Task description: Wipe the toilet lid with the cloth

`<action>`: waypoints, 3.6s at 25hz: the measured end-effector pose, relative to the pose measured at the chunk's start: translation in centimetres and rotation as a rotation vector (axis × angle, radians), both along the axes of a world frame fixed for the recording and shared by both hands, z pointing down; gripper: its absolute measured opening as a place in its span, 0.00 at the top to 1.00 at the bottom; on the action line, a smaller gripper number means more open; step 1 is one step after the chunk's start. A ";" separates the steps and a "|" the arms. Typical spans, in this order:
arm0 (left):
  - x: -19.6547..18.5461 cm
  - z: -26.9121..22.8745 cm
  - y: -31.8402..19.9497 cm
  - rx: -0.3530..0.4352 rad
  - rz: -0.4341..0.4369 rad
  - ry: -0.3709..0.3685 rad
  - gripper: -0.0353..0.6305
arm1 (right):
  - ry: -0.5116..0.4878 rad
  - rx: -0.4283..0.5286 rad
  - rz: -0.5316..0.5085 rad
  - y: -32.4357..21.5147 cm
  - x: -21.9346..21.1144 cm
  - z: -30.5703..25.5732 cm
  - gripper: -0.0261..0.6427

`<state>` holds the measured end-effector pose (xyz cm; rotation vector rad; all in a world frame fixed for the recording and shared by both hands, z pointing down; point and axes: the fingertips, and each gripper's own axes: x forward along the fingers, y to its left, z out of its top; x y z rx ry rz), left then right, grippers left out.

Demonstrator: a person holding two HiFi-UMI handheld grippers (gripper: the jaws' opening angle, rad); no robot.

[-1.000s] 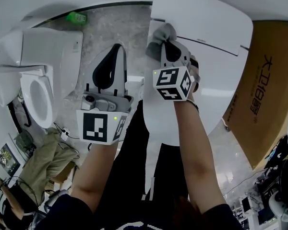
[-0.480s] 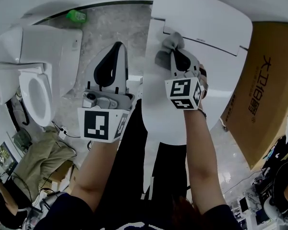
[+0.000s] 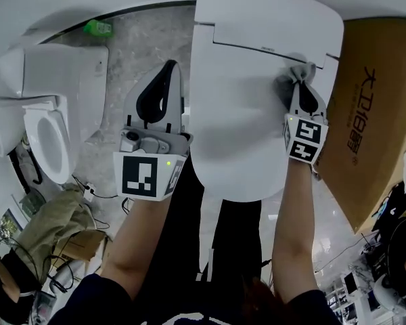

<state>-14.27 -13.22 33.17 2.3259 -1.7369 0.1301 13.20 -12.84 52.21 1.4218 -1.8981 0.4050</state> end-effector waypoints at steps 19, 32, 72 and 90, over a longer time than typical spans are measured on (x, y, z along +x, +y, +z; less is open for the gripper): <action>-1.1 1.0 0.8 -0.021 0.005 -0.032 0.92 | -0.014 0.000 0.214 2.3 3.7 0.3 0.91; -4.5 1.7 2.6 -0.037 -0.049 -0.069 0.92 | -0.056 -0.013 -0.399 3.5 -19.9 -0.3 0.91; -0.4 3.4 3.9 -0.055 0.009 -0.045 0.92 | -0.076 -0.017 0.214 8.0 6.3 0.6 0.91; -4.6 3.7 5.6 -0.062 -0.045 -0.103 0.92 | -0.078 -0.045 -0.591 11.4 -24.1 0.1 0.91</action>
